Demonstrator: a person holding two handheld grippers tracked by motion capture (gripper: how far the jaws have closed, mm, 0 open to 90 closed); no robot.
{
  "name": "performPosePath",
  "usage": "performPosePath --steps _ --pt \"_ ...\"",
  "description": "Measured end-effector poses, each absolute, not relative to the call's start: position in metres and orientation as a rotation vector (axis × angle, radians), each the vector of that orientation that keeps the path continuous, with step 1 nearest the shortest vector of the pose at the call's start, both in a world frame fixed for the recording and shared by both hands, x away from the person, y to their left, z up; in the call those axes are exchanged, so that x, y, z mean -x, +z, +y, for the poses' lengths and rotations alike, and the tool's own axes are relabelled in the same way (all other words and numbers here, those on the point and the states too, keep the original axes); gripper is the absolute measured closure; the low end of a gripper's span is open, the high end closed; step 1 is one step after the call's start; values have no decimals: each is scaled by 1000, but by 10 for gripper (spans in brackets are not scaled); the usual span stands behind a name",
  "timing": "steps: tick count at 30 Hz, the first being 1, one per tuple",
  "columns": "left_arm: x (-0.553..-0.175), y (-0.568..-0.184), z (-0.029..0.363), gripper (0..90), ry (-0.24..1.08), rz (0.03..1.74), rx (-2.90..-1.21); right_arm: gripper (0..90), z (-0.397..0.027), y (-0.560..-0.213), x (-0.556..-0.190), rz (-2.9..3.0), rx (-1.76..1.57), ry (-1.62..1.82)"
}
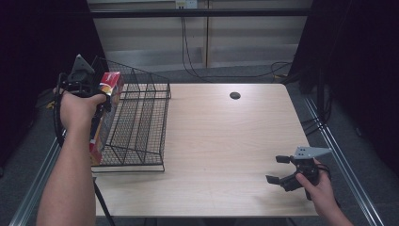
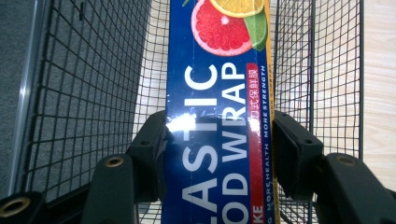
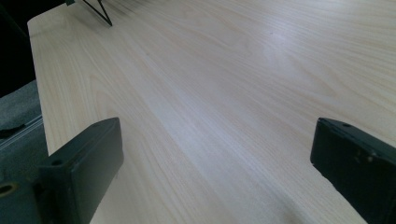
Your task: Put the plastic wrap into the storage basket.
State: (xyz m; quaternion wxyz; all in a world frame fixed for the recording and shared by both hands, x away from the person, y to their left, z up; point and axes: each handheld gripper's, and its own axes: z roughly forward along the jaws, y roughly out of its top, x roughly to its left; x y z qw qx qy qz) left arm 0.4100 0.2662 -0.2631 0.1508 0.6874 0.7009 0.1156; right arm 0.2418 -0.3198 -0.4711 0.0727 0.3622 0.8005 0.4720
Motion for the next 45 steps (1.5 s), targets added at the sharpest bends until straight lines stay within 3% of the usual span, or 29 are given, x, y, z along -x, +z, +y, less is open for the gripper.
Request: performPosePath --steps 38,45 --pt "-418 -274 263 407 334 2016 -1979 25 -318 -472 -243 2414 -1084 1415" --pt "-414 -259 257 380 342 1943 -1951 26 -318 -471 -242 2413 -1077 1417"
